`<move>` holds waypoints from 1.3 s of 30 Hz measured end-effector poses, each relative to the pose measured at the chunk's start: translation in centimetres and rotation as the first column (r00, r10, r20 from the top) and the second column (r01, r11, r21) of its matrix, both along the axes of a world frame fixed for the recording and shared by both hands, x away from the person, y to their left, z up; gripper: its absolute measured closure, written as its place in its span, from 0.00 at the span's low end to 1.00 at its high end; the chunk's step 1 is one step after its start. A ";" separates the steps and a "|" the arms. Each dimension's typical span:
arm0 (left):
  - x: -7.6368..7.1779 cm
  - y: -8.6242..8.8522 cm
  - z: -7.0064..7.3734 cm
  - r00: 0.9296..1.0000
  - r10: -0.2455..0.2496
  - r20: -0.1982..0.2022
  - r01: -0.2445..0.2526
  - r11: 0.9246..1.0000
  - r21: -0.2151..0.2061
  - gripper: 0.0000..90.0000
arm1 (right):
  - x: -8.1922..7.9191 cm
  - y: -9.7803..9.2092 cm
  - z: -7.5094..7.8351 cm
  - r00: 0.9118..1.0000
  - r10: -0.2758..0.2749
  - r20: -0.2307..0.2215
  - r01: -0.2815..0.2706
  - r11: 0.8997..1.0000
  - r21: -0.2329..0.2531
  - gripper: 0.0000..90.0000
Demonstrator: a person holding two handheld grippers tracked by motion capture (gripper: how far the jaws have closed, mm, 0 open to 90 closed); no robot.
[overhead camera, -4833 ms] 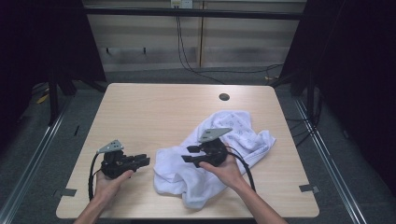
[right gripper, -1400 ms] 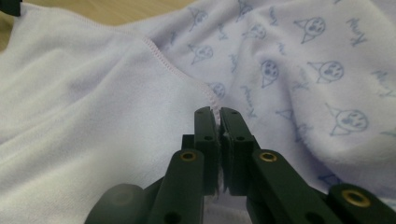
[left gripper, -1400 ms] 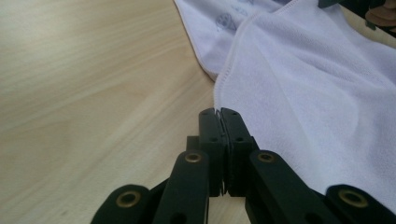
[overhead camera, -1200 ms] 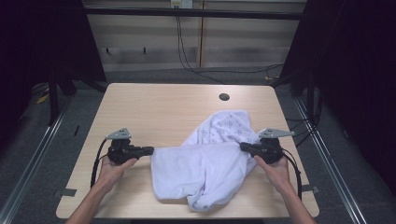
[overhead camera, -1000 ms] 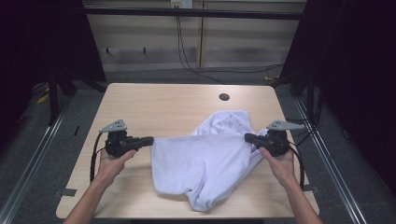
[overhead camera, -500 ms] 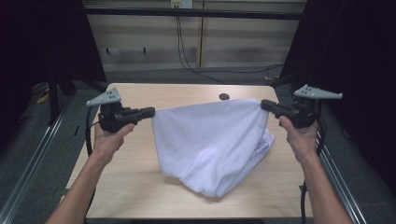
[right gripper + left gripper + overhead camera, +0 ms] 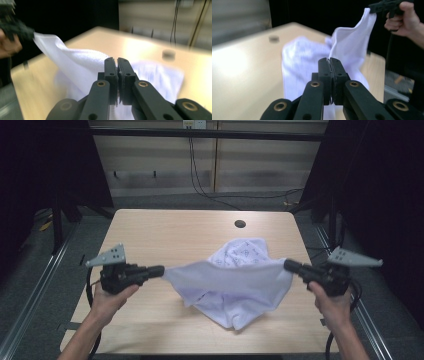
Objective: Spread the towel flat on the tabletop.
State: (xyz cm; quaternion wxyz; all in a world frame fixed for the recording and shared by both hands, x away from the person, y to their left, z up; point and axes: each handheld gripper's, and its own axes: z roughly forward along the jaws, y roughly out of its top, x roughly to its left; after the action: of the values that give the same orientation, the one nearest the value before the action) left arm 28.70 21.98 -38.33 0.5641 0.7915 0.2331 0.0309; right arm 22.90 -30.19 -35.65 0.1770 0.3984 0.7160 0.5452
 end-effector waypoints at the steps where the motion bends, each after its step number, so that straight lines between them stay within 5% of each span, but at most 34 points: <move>1: -0.6 0.3 -0.8 1.000 0.001 -0.014 -0.001 1.000 0.005 0.98 | -0.8 0.0 -1.5 0.999 0.005 -0.039 -0.005 1.000 -0.009 0.97; 4: -2.4 1.1 -2.3 0.999 -0.020 -0.050 0.019 1.000 -0.022 0.98 | -3.3 -0.1 -4.0 0.995 0.034 -0.090 -0.034 0.999 -0.002 0.97; 9: -7.1 1.5 -3.4 0.991 -0.095 -0.093 0.090 0.995 -0.049 0.98 | -8.4 0.2 -5.4 0.994 0.066 -0.090 -0.063 0.997 0.033 0.97; 11: -8.9 2.1 -3.4 0.989 -0.113 -0.091 0.107 0.992 -0.065 0.98 | -10.9 0.3 -5.7 0.994 0.069 -0.086 -0.067 0.997 0.026 0.96; 14: -11.1 3.1 -3.6 0.978 -0.160 -0.137 0.134 0.974 -0.183 0.98 | -13.9 0.3 -5.4 0.996 0.071 -0.057 -0.069 0.997 0.026 0.96; 17: -12.5 3.2 -3.7 0.971 -0.205 -0.126 0.178 0.963 -0.201 0.97 | -16.1 0.3 -4.7 0.997 0.080 -0.018 -0.079 0.996 0.028 0.92; 19: -12.4 3.0 -3.8 0.973 -0.197 -0.122 0.174 0.968 -0.179 0.93 | -16.9 0.3 -4.5 0.997 0.080 -0.008 -0.080 0.997 0.016 0.83; 23: -10.9 2.8 -3.7 0.970 -0.201 -0.138 0.176 0.969 -0.176 0.89 | -16.3 0.2 -4.7 0.996 0.094 -0.009 -0.093 0.995 0.039 0.72; 26: -8.6 1.6 -4.2 0.974 -0.161 -0.161 0.150 0.986 -0.078 0.87 | -14.8 0.9 -5.2 0.997 0.075 -0.034 -0.074 0.997 0.010 0.72; 30: -4.1 -0.7 -6.2 0.969 -0.124 -0.214 0.124 0.992 -0.017 0.88 | -10.5 1.7 -7.0 0.992 0.061 -0.112 -0.065 0.997 -0.032 0.73; 32: -1.8 -2.5 -7.3 0.970 -0.108 -0.219 0.118 0.993 0.031 0.91 | -7.8 2.3 -8.1 0.989 0.046 -0.142 -0.059 0.994 -0.090 0.73; 34: -0.1 -4.5 -8.3 0.960 -0.123 -0.252 0.146 0.987 0.073 0.95 | -5.1 2.9 -9.3 0.978 0.071 -0.197 -0.095 0.989 -0.117 0.72; 36: 0.7 -6.4 -9.4 0.960 -0.127 -0.250 0.171 0.972 0.164 0.95 | -2.8 3.6 -10.4 0.964 0.089 -0.252 -0.125 0.984 -0.130 0.69; 38: 1.1 -7.7 -10.4 0.950 -0.140 -0.280 0.200 0.960 0.197 0.95 | -1.1 4.6 -11.4 0.953 0.109 -0.283 -0.156 0.976 -0.149 0.67; 39: 1.0 -8.2 -10.9 0.953 -0.137 -0.271 0.205 0.949 0.242 0.94 | -0.4 5.1 -11.7 0.949 0.109 -0.297 -0.164 0.972 -0.168 0.66</move>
State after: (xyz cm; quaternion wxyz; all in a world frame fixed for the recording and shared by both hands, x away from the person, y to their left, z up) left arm 29.69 13.76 -49.26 0.4189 0.8751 0.2262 -0.0874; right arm 22.46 -25.10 -47.37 0.0710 0.4033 0.8089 0.4219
